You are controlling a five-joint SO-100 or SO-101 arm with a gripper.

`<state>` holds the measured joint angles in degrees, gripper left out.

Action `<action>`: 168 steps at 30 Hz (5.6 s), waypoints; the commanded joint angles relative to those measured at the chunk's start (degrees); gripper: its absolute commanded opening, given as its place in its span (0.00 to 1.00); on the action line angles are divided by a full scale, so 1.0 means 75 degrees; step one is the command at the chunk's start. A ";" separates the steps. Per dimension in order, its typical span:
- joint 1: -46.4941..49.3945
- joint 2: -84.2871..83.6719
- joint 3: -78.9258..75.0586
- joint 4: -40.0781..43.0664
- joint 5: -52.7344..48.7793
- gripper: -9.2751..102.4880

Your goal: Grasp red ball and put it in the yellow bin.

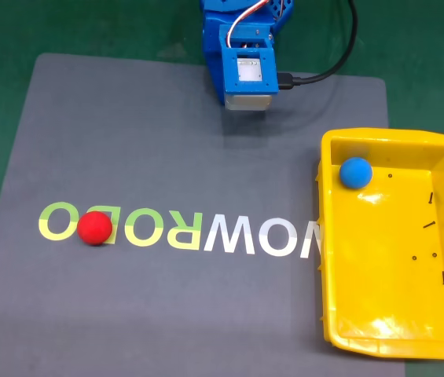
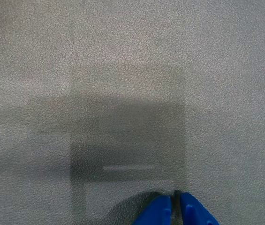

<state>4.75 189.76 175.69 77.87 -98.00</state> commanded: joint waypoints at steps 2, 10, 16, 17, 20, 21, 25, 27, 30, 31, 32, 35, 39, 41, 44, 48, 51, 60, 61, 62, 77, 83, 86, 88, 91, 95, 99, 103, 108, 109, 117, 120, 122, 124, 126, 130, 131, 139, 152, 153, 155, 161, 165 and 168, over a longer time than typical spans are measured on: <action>0.0000 0.0105 0.0258 0.0176 0.0023 0.08; 0.0000 0.0105 0.0258 0.0176 0.0023 0.08; 0.0000 0.0105 0.0258 0.0176 0.0023 0.08; 0.0000 0.0105 0.0258 0.0176 0.0035 0.08; 0.0000 0.0105 0.0258 0.0176 0.0035 0.08; 0.0000 0.0105 0.0258 0.0176 0.0047 0.08; 0.0000 0.0105 0.0258 0.0188 0.0047 0.08; 0.0000 0.0105 0.0258 0.0188 0.0047 0.08; 0.0000 0.0105 0.0258 0.0129 0.0105 0.08; 0.0000 0.0105 0.0258 -0.0012 0.0176 0.08; 0.0000 0.0105 0.0258 -0.0246 0.0246 0.08; 0.0012 0.0094 0.0141 -0.1066 0.0480 0.26; 0.0023 0.0094 -0.0305 -0.1441 0.0035 0.37; 0.0117 0.0094 -0.0516 -0.1559 -0.0352 0.37; 0.0551 -0.0352 -0.0879 -0.2027 -0.0926 0.37; 0.1102 -0.2027 -0.1805 -0.3094 -0.1195 0.36; 0.1359 -0.3422 -0.2520 -0.3773 -0.1195 0.36; 0.2180 -0.7652 -0.4734 -0.5766 -0.0984 0.35; 0.2227 -0.8063 -0.5063 -0.5859 -0.0938 0.35; 0.2273 -0.8461 -0.5414 -0.5883 -0.0891 0.35; 0.3023 -1.2668 -0.9047 -0.6457 -0.0738 0.35; 0.3199 -1.3605 -0.9937 -0.6457 -0.0785 0.35; 0.3246 -1.3980 -1.0324 -0.6457 -0.0785 0.35; 0.3281 -1.4215 -1.0559 -0.6457 -0.0785 0.35; 0.3328 -1.4637 -1.0957 -0.6457 -0.0785 0.35; 0.3340 -1.5176 -1.1473 -0.6457 -0.0738 0.35; 0.3316 -1.5586 -1.1871 -0.6457 -0.0668 0.35; 0.3293 -1.5926 -1.2223 -0.6422 -0.0609 0.35; 0.3246 -1.6102 -1.2305 -0.6387 -0.0621 0.18; 0.3234 -1.6113 -1.2305 -0.6363 -0.0621 0.13; 0.3223 -1.6207 -1.2234 -0.6328 -0.0656 0.08; 0.3188 -1.6160 -1.2199 -0.6316 -0.0645 0.08; 0.3164 -1.6125 -1.2199 -0.6305 -0.0621 0.08; 0.3129 -1.6078 -1.2199 -0.6305 -0.0609 0.08; 0.3105 -1.5984 -1.2199 -0.6305 -0.0586 0.08; 0.2930 -1.5551 -1.2199 -0.6305 -0.0551 0.08; 0.2848 -1.5363 -1.2199 -0.6316 -0.0539 0.08; 0.1688 -1.3641 -1.2199 -0.6398 0.0129 0.08; -0.2063 -1.1402 -1.0723 -0.6223 0.0410 0.08; -0.2367 -1.1285 -1.0547 -0.6223 0.0387 0.08; -0.2941 -1.1168 -1.0289 -0.6223 0.0387 0.08; -0.4031 -1.1344 -1.0066 -0.6270 0.0434 0.08; -0.4289 -1.1590 -1.0078 -0.6387 0.0340 0.08; -0.4324 -1.1695 -1.0102 -0.6504 0.0352 0.08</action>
<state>-26.63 101.78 101.16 30.94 -95.19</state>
